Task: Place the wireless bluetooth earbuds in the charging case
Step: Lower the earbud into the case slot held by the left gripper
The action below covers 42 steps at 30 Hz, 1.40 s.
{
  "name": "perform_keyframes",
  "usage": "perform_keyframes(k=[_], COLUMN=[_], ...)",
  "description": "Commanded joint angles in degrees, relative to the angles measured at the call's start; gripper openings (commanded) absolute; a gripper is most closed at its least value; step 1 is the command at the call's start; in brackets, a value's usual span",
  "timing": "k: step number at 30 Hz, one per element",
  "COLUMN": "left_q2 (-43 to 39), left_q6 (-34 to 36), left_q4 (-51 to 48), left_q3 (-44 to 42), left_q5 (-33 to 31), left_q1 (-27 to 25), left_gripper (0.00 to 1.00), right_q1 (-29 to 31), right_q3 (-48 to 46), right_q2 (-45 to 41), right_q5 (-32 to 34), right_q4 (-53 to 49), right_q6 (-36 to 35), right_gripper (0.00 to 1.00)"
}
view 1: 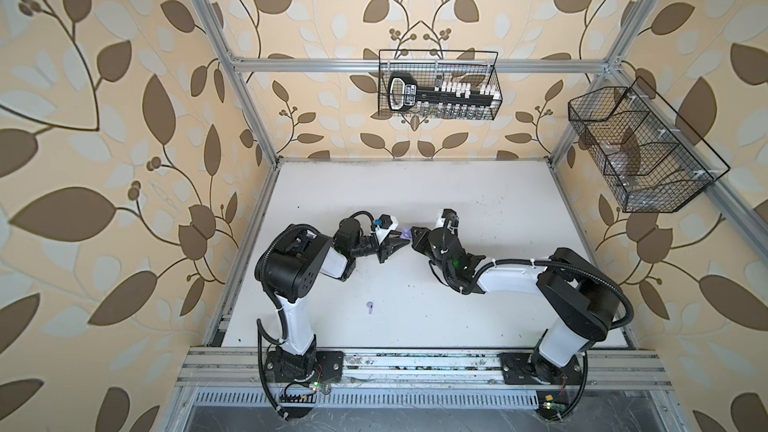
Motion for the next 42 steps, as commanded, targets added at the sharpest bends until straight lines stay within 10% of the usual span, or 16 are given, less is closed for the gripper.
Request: perform_keyframes(k=[1,42], left_q2=[0.2,3.8], left_q6=[0.0,-1.1], left_q4=[5.4,15.8], left_q3=[-0.1,-1.8], left_q5=[2.3,4.0], left_q1=[0.2,0.6], left_gripper=[0.07,0.07], right_q1=[-0.1,-0.3], right_q3=[-1.3,-2.8], right_q2=[-1.9,-2.9], right_q5=[-1.3,-7.0], right_q4=[0.4,-0.9], right_q6=[1.2,3.1], right_gripper=[0.20,0.20])
